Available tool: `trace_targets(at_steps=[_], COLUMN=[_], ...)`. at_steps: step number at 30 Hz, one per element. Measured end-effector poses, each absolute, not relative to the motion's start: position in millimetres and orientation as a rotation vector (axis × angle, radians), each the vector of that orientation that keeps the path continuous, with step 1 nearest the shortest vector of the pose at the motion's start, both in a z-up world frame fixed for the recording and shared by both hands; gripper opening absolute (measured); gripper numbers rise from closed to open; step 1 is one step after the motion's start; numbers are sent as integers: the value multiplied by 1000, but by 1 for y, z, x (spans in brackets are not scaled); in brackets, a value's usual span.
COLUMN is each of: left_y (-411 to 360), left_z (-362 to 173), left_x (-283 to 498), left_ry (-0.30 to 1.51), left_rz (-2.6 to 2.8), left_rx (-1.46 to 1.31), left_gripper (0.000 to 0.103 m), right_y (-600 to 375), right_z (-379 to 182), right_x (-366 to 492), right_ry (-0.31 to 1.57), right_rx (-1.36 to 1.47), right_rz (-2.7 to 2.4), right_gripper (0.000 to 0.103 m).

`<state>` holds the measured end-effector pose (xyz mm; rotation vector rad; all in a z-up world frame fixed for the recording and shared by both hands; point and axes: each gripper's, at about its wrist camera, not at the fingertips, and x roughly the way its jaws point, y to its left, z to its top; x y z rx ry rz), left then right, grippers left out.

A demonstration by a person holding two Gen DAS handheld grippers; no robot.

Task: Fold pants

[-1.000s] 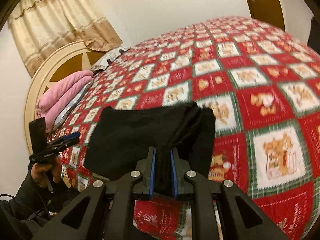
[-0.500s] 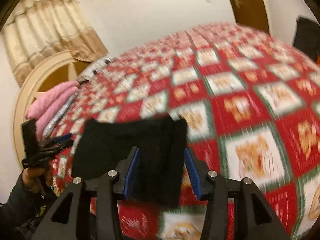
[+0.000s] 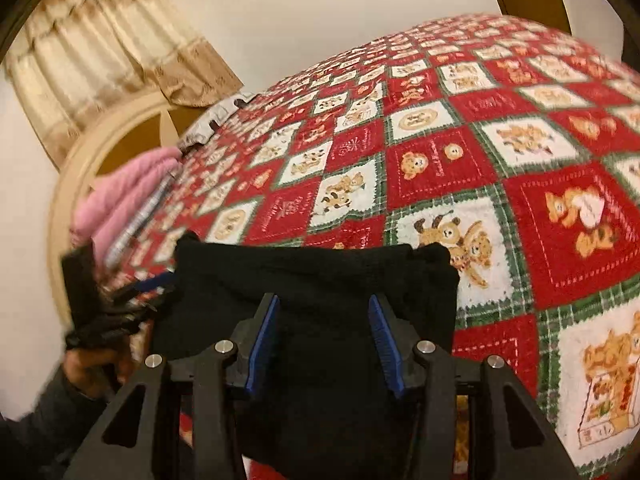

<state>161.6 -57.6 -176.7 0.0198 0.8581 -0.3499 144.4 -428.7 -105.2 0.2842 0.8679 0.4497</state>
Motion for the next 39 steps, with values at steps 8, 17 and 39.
trace_targets(at_steps=[8, 17, 39], left_y=[-68, -78, -66], left_z=[-164, -170, -189], left_x=[146, 137, 145], left_ry=[834, 839, 859], left_rz=[-343, -370, -369], left_rx=[99, 109, 1], left_gripper=[77, 77, 93], right_y=[-414, -400, -423], right_z=[-78, -118, -114], right_x=[94, 82, 122], right_ry=[764, 859, 835], right_rx=[88, -102, 203], right_rz=[377, 296, 320], right_gripper=[54, 57, 60])
